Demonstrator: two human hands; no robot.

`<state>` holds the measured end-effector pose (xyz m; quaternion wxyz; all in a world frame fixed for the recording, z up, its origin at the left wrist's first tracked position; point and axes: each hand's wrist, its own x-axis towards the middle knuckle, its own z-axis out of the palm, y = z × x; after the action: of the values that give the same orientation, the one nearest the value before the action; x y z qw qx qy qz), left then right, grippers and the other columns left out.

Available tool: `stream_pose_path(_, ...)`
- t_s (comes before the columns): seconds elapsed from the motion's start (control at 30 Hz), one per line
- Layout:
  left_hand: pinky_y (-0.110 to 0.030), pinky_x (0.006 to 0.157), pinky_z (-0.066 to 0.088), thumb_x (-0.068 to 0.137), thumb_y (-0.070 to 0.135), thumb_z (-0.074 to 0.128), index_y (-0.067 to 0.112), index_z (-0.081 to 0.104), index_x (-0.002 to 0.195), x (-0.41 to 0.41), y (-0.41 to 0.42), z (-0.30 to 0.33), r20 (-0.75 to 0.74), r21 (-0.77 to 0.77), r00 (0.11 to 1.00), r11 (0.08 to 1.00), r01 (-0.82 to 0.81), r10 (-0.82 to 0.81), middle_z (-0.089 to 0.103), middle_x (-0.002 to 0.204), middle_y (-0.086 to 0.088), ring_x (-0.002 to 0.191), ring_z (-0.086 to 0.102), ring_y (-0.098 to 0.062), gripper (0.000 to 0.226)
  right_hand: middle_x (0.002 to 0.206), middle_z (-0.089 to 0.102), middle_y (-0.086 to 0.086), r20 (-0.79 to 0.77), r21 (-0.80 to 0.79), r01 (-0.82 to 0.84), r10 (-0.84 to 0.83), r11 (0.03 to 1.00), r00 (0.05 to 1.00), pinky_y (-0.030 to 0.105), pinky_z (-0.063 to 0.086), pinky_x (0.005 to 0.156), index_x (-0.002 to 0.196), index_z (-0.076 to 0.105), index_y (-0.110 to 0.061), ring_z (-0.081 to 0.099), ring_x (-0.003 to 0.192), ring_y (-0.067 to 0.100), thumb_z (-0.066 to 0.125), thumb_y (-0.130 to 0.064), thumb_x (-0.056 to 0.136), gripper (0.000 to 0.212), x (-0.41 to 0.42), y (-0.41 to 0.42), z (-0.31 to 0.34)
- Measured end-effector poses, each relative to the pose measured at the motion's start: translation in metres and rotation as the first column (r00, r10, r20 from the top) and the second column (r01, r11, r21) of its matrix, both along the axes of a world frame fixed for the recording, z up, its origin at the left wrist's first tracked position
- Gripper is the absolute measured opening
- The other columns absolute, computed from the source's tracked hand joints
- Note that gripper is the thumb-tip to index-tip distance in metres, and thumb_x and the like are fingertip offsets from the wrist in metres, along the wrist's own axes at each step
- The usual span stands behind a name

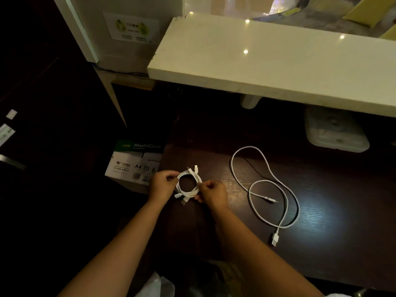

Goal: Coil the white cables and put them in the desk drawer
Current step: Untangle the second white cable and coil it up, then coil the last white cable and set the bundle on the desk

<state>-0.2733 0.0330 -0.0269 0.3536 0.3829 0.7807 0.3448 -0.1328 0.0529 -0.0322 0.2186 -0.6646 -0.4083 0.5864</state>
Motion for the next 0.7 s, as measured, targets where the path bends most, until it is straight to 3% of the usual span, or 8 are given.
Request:
stream_pose_path(0.13, -0.028, 0.076, 0.042, 0.084, 0.002, 0.06, -0.001, 0.062, 0.113, 0.001, -0.005, 0.005, -0.015, 0.011, 1.0, 1.0, -0.02, 0.02, 0.064, 0.109, -0.02, 0.088, 0.055, -0.019, 0.029, 0.072, 0.066, 0.005, 0.033, 0.041, -0.083, 0.082, 0.996, 0.996, 0.023, 0.048, 0.052, 0.075, 0.057, -0.015, 0.06, 0.051, 0.011, 0.062, -0.024, 0.086, 0.015, 0.011, -0.003, 0.008)
stream_pose_path(0.23, -0.025, 0.074, 0.047, 0.085, 0.004, 0.057, 0.003, 0.062, 0.111, 0.018, -0.015, 0.019, -0.143, 0.159, 0.988, 0.987, -0.038, 0.061, 0.062, 0.106, -0.015, 0.085, 0.055, -0.016, 0.026, 0.072, 0.064, 0.0, 0.19, 0.16, -0.233, 0.202, 0.959, 0.961, 0.032, 0.049, 0.066, 0.069, 0.054, -0.026, 0.062, 0.064, 0.016, 0.061, -0.025, 0.084, 0.017, 0.033, -0.01, 0.018)
stream_pose_path(0.33, -0.011, 0.074, 0.043, 0.085, 0.006, 0.056, 0.006, 0.065, 0.104, 0.062, -0.033, 0.034, -0.221, 0.295, 0.973, 0.947, 0.127, -0.061, 0.062, 0.102, -0.01, 0.086, 0.058, -0.016, 0.021, 0.081, 0.064, 0.003, 0.35, 0.243, -0.359, 0.264, 0.901, 0.899, 0.027, 0.044, 0.068, 0.078, 0.062, -0.018, 0.061, 0.077, 0.018, 0.063, -0.022, 0.084, 0.007, 0.067, -0.022, 0.029)
stream_pose_path(0.43, -0.018, 0.09, 0.039, 0.083, 0.023, 0.049, 0.01, 0.064, 0.11, 0.111, -0.05, 0.03, -0.295, 0.264, 0.901, 0.879, 0.398, -0.319, 0.063, 0.109, -0.009, 0.1, 0.059, -0.021, 0.033, 0.1, 0.064, 0.009, 0.53, 0.333, -0.412, 0.193, 0.848, 0.826, 0.034, 0.049, 0.077, 0.096, 0.065, -0.01, 0.062, 0.089, 0.026, 0.065, -0.021, 0.081, 0.019, 0.11, -0.036, 0.032)
stream_pose_path(0.53, -0.039, 0.104, 0.04, 0.082, 0.021, 0.051, 0.017, 0.054, 0.126, 0.145, -0.057, 0.018, -0.428, 0.159, 0.756, 0.782, 0.602, -0.495, 0.055, 0.132, -0.008, 0.122, 0.05, -0.025, 0.044, 0.11, 0.06, 0.009, 0.681, 0.381, -0.425, 0.062, 0.821, 0.73, 0.039, 0.051, 0.08, 0.103, 0.065, -0.013, 0.058, 0.102, 0.028, 0.069, -0.023, 0.077, 0.029, 0.151, -0.057, 0.026)
stream_pose_path(0.6, -0.046, 0.114, 0.024, 0.086, 0.015, 0.048, 0.021, 0.036, 0.14, 0.163, -0.059, 0.014, -0.518, 0.019, 0.58, 0.669, 0.743, -0.629, 0.032, 0.151, -0.004, 0.141, 0.026, -0.022, 0.055, 0.121, 0.055, 0.01, 0.766, 0.36, -0.437, 0.006, 0.824, 0.643, 0.042, 0.052, 0.082, 0.113, 0.062, -0.016, 0.053, 0.111, 0.03, 0.07, -0.027, 0.077, 0.039, 0.171, -0.069, 0.022)
stream_pose_path(0.7, -0.048, 0.116, 0.001, 0.092, 0.017, 0.04, 0.026, 0.007, 0.147, 0.18, -0.059, 0.008, -0.514, -0.234, 0.335, 0.505, 0.831, -0.789, -0.003, 0.159, 0.004, 0.145, -0.008, -0.013, 0.065, 0.137, 0.046, 0.015, 0.838, 0.292, -0.453, 0.003, 0.842, 0.545, 0.045, 0.049, 0.087, 0.126, 0.054, -0.02, 0.043, 0.124, 0.034, 0.07, -0.03, 0.077, 0.053, 0.188, -0.084, 0.016)
